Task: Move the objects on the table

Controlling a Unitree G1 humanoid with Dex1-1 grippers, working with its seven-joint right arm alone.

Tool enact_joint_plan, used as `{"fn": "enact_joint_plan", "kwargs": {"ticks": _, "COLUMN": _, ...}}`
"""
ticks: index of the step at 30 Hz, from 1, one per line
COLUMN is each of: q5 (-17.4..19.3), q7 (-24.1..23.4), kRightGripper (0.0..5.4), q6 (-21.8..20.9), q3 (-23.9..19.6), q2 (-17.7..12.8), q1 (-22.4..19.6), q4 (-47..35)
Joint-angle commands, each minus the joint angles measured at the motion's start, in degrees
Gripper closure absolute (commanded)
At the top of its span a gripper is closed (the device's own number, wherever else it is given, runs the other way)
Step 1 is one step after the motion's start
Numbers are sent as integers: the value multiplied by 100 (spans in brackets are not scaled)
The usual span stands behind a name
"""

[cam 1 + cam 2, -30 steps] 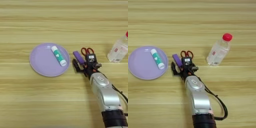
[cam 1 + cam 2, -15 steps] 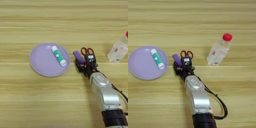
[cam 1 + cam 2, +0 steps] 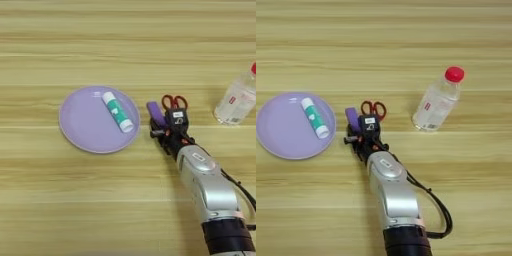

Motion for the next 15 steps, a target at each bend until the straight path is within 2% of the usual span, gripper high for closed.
{"fn": "enact_joint_plan", "kwargs": {"ticks": 1, "q5": 12, "q7": 1, "kRightGripper": 399, "q6": 44, "q3": 11, "q2": -66, "q1": -115, "q4": -58}}
{"fn": "enact_joint_plan", "kwargs": {"ticks": 15, "q5": 98, "q7": 35, "kRightGripper": 399, "q6": 5, "q3": -8, "q2": -18, "q1": -91, "q4": -158}}
